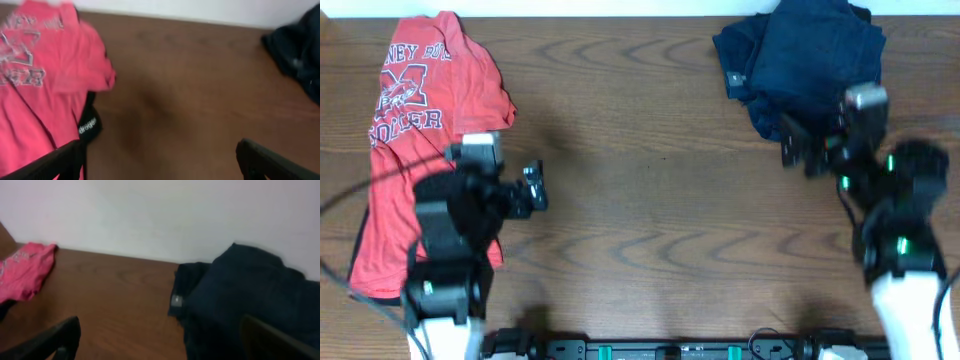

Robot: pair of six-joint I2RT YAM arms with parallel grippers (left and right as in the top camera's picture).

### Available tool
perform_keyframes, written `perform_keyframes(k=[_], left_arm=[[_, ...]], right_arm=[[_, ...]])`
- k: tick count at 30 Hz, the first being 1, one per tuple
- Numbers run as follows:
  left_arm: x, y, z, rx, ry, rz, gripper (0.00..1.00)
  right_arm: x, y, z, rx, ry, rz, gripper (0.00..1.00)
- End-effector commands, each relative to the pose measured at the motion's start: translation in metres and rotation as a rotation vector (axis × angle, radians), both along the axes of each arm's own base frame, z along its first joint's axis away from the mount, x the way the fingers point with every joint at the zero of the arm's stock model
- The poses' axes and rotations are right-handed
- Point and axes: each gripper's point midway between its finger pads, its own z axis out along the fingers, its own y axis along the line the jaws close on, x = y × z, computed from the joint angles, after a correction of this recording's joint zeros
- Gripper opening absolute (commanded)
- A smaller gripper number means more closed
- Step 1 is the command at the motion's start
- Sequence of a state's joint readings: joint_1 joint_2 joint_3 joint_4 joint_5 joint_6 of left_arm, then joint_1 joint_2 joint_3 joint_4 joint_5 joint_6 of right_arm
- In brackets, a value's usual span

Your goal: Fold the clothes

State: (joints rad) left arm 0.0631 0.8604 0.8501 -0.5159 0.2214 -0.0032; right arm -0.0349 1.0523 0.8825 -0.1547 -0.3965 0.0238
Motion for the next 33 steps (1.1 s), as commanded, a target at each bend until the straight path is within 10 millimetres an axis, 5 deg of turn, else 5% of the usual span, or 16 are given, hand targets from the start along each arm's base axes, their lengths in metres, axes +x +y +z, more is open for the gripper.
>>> perform_keyframes(k=[1,7,14,21,33], left_arm=[[0.016,-0.002,0.004,-0.026,0.090,-0.010,0.98],[0.047,-0.013,-0.011,-0.072,0.184,-0.083,0.98],[0.095,-0.009,-0.042,-0.090,0.205,-0.085,0.98],[0.118,-0.006,-0.081,-0.124,0.318,-0.061,0.98],[0.112,0.001,-0.083,-0.097,0.341,-0.024,0.98]], right_arm=[[0.029,0.020,0.005,-0.013,0.061,0.132,0.99],[0.072,0.047,-0.019,-0.066,0.228,0.259,0.99],[0.102,0.107,-0.018,-0.028,0.116,0.487,0.99],[0.156,0.086,-0.041,-0.126,0.043,0.311,0.99],[0.241,0.044,-0.175,-0.323,0.055,-0.005,0.99]])
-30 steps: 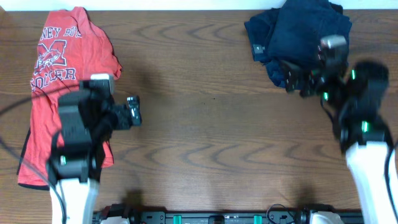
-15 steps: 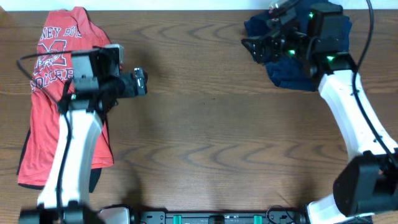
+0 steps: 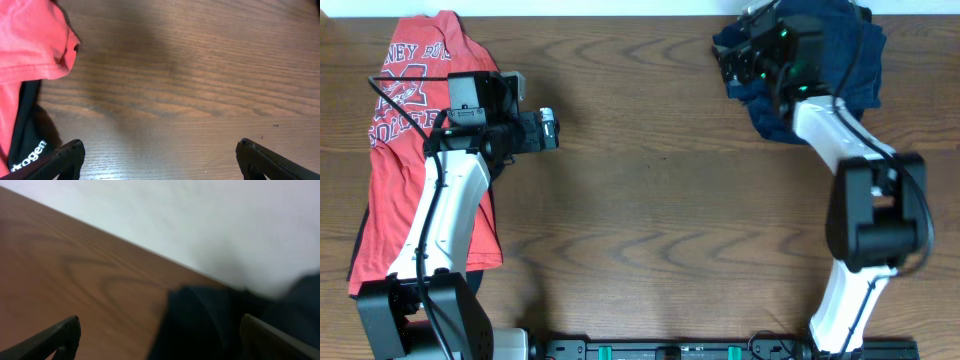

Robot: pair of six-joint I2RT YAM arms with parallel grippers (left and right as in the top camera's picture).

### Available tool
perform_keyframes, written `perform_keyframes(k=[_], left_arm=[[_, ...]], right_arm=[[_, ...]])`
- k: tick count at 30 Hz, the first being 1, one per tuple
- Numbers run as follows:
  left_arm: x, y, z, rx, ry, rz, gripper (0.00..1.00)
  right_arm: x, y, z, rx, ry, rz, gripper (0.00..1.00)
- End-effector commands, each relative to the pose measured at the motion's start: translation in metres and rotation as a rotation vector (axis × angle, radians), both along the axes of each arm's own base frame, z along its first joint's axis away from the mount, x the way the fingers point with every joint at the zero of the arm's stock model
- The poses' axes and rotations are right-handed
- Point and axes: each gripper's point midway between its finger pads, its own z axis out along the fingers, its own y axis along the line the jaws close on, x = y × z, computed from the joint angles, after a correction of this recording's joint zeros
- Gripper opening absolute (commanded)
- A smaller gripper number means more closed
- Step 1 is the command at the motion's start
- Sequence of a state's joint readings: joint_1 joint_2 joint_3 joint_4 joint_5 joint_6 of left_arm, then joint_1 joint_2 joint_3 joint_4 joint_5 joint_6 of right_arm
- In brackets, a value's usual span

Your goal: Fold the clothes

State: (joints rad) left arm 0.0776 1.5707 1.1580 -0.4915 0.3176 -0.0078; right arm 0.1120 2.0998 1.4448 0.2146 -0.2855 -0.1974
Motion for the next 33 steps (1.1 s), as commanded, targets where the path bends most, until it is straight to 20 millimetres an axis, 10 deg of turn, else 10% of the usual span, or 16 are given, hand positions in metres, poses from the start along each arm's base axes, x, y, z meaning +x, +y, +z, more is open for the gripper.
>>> perform_keyframes(k=[1,17,33], left_arm=[[0.003,0.005,0.015,0.002,-0.026,0.033,0.98],[0.001,0.009,0.012,0.013,-0.007,0.061,0.98],[0.003,0.009,0.013,0.013,-0.017,0.061,0.98]], right_arm=[[0.016,-0.023,-0.036,-0.103,0.005,-0.152,0.99],[0.009,-0.115,-0.180,-0.073,0.232,-0.359,0.99],[-0.005,-0.166,-0.207,-0.064,0.303,-0.395,0.99]])
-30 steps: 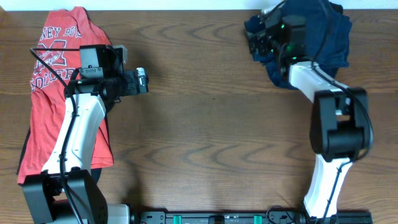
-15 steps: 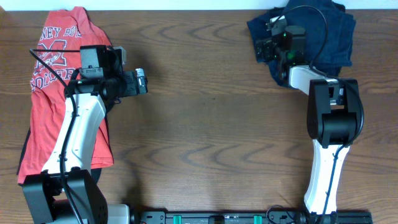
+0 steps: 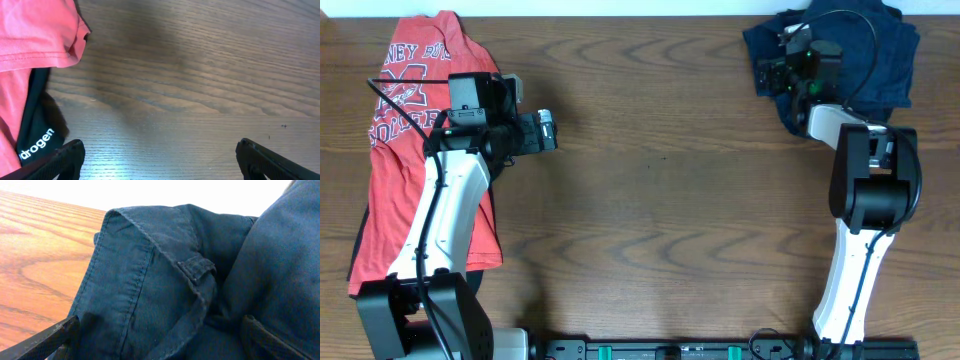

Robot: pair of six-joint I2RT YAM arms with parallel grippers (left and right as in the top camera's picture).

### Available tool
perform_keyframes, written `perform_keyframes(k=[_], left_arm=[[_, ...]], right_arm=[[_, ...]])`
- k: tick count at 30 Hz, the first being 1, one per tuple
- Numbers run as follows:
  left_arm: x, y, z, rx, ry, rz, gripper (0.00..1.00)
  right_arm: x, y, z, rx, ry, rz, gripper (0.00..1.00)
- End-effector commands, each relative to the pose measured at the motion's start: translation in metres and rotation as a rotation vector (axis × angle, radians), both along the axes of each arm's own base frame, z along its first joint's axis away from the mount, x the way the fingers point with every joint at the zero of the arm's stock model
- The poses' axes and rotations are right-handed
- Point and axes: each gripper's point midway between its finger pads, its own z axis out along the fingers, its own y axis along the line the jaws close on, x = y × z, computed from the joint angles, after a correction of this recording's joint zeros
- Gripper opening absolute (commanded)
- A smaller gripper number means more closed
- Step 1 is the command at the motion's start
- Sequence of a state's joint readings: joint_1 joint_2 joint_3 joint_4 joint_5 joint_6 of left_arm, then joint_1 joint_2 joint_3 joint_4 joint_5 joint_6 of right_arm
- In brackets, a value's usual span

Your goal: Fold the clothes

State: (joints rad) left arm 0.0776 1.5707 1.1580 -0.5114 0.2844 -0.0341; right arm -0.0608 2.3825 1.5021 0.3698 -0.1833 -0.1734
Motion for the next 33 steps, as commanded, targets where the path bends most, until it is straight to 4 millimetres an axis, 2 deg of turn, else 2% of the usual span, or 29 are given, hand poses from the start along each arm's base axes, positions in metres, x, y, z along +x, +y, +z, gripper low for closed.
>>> perform_keyframes(k=[1,4,9,11,13,14,17,19,22,25,28,30,33], left_arm=[[0.006,0.004,0.017,0.003,-0.044,0.021,0.98],[0.007,0.004,0.017,0.003,-0.046,0.021,0.98],[0.007,0.004,0.017,0.003,-0.047,0.021,0.98],[0.008,0.004,0.018,0.003,-0.053,0.022,0.98],[0.010,0.004,0.020,0.004,-0.064,0.021,0.98],[0.012,0.004,0.021,0.005,-0.071,0.021,0.98],[0.016,0.005,0.028,0.009,-0.092,0.018,0.98],[0.019,0.006,0.034,0.014,-0.108,0.015,0.98],[0.023,0.011,0.041,0.026,-0.125,0.029,0.98],[0.026,0.028,0.043,0.081,-0.132,0.082,0.98],[0.028,0.045,0.043,0.112,-0.140,0.128,0.98],[0.031,0.057,0.042,0.114,-0.148,0.155,0.98],[0.039,0.075,0.041,0.117,-0.173,0.192,0.98]], right_arm=[[-0.042,-0.047,-0.097,-0.020,0.237,-0.120,0.99],[-0.046,-0.048,-0.100,-0.034,0.257,-0.101,0.99],[-0.045,-0.035,-0.099,-0.013,0.253,-0.042,0.99],[-0.042,-0.029,-0.091,-0.007,0.238,-0.024,0.99],[-0.036,-0.024,-0.073,-0.010,0.209,-0.016,0.99],[-0.033,-0.022,-0.060,-0.013,0.188,-0.011,0.99],[-0.024,-0.011,0.000,-0.016,0.105,0.012,0.99],[-0.022,0.000,0.056,-0.009,0.029,0.047,0.99],[-0.032,0.022,0.133,0.018,-0.064,0.126,0.99],[-0.056,0.053,0.199,0.077,-0.134,0.243,0.99],[-0.078,0.081,0.238,0.126,-0.164,0.326,0.99],[-0.093,0.104,0.255,0.141,-0.174,0.390,0.99],[-0.109,0.133,0.265,0.175,-0.153,0.440,0.99]])
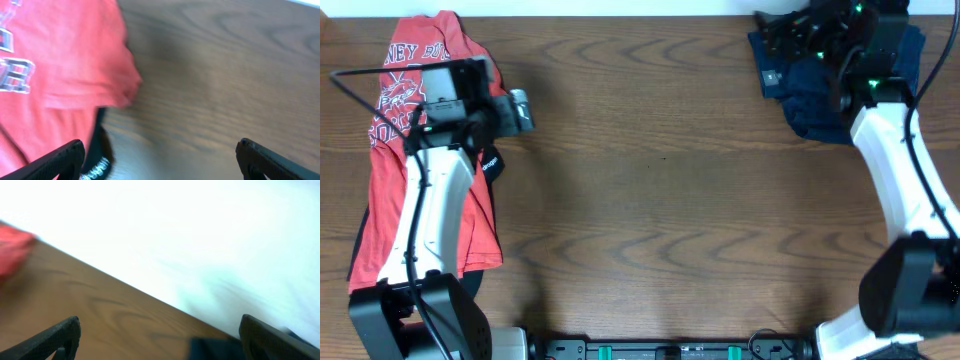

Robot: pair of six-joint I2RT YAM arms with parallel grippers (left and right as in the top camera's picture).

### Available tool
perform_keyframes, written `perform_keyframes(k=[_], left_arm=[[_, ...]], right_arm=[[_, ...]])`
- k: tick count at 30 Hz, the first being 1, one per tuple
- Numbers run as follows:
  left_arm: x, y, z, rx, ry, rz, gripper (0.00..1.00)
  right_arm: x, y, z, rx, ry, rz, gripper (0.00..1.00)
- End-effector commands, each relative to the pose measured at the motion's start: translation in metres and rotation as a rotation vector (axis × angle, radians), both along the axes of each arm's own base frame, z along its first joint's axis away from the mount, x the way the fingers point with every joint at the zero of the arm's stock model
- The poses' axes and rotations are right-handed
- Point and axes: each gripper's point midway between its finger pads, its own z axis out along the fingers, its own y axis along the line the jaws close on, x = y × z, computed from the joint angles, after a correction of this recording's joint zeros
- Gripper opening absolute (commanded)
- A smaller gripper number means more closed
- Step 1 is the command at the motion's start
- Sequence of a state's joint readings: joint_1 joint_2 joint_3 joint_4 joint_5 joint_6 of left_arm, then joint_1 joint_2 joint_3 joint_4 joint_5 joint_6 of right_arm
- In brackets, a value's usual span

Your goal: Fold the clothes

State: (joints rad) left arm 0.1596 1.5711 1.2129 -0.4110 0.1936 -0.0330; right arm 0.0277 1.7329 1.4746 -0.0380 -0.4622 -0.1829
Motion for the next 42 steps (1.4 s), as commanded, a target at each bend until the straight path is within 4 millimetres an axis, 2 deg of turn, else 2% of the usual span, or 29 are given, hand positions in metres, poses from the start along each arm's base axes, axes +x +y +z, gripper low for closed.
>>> perform_keyframes(k=[1,5,9,15,18,22,26,31,38,42], left_arm=[[0.014,0.026,0.006,0.027,-0.044,0.065,0.98],[0.036,0.034,-0.005,0.074,-0.088,0.026,0.98],[0.056,0.028,-0.033,0.114,-0.086,-0.045,0.99],[0.069,0.020,-0.083,0.112,-0.031,-0.078,1.00],[0.069,0.020,-0.100,0.106,0.001,-0.078,0.93],[0.067,0.021,-0.109,0.104,0.021,-0.077,0.78],[0.068,0.021,-0.108,0.105,0.014,-0.076,0.71],[0.066,0.021,-0.111,0.105,0.021,-0.076,0.70],[0.072,0.038,-0.125,0.176,0.028,-0.016,0.70],[0.071,0.040,-0.135,0.181,0.046,-0.010,0.70]], right_arm=[[-0.018,0.047,-0.013,0.066,0.090,0.119,0.99],[-0.030,0.077,-0.021,0.075,0.139,0.173,0.99],[-0.039,0.096,-0.028,0.068,0.172,0.207,0.99],[-0.043,0.099,-0.036,0.063,0.205,0.211,0.99],[-0.041,0.098,-0.042,0.061,0.219,0.208,0.99],[-0.038,0.097,-0.052,0.058,0.239,0.202,0.99],[-0.036,0.097,-0.060,0.056,0.257,0.200,0.99],[-0.033,0.097,-0.072,0.051,0.281,0.193,0.99],[-0.032,0.097,-0.083,0.049,0.307,0.192,0.98],[-0.032,0.098,-0.085,0.048,0.314,0.192,0.95]])
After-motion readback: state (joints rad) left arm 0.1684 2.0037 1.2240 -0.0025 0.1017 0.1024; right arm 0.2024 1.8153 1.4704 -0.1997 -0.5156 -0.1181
